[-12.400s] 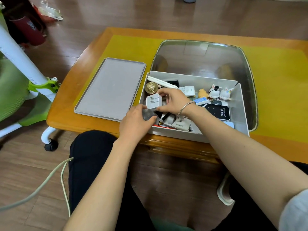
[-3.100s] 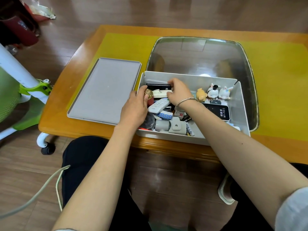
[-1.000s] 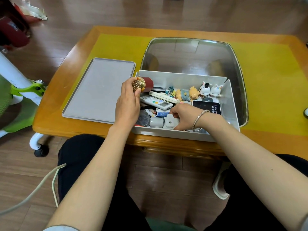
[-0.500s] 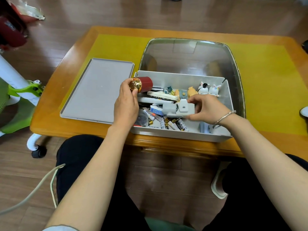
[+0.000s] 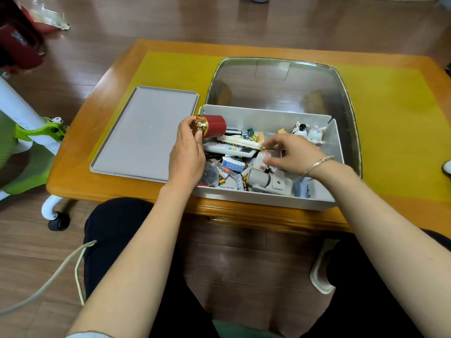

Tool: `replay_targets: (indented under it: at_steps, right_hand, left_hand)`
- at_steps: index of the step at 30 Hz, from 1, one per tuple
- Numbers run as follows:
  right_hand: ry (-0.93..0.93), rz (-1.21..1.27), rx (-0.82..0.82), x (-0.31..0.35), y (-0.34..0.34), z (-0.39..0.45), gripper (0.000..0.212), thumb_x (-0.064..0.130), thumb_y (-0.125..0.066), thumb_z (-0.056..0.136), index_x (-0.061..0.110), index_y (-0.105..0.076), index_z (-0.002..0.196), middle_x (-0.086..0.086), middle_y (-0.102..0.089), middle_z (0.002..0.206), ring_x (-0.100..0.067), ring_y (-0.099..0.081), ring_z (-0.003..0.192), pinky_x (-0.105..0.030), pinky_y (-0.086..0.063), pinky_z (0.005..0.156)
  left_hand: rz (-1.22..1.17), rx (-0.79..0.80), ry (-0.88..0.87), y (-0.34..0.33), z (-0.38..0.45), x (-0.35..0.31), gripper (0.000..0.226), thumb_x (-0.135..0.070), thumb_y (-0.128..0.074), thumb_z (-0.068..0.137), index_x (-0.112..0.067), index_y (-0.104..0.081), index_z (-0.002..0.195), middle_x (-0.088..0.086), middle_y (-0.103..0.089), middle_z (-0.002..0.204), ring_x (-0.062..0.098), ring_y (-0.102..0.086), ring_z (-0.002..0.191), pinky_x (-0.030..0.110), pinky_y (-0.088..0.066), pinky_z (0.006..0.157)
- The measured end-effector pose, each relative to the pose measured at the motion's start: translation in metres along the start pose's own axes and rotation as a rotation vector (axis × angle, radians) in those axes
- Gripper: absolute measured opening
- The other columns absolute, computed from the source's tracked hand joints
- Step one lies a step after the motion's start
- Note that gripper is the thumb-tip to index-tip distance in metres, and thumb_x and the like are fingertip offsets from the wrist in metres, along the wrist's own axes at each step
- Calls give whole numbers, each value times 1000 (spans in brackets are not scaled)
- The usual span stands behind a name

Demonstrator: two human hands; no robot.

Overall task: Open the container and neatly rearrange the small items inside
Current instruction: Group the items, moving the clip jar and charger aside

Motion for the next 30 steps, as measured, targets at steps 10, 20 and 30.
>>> replay_targets:
  at_steps: [10, 20, 30]
  right_hand:
    - [18, -269, 44, 25, -48, 52, 74, 52, -74, 67, 22, -46, 129, -4, -61, 118, -28, -56, 106, -35, -41, 81]
    - [221, 103, 118, 31, -30, -3, 48, 16, -78, 74, 20, -64, 120, 3, -65, 118, -11, -56, 105, -26, -43, 94]
    - [120, 125, -113, 23, 20, 12, 45, 18, -71, 81, 20, -57, 123, 1, -58, 120, -13, -55, 101, -20, -41, 84]
  left_hand:
    - [-30, -12, 6, 0, 1, 2, 36, -20, -39, 102, -15, -32, 137, 9, -44, 137, 18, -49, 115, 22, -42, 82]
    - [-70, -25, 2, -3, 2, 10, 36, -21, -39, 102, -18, -31, 137, 7, -43, 135, 6, -42, 109, 4, -33, 73]
    - [157, 57, -224, -6, 4, -30, 33, -20, -37, 102, -15, -41, 134, 5, -51, 130, 18, -47, 112, 30, -26, 88]
Point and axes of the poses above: each hand's wrist, its own z-axis towards the middle knuckle, its own y-axis out of the back of the hand, x = y × z, the point moved 9 cm from there along z, towards the middle knuckle
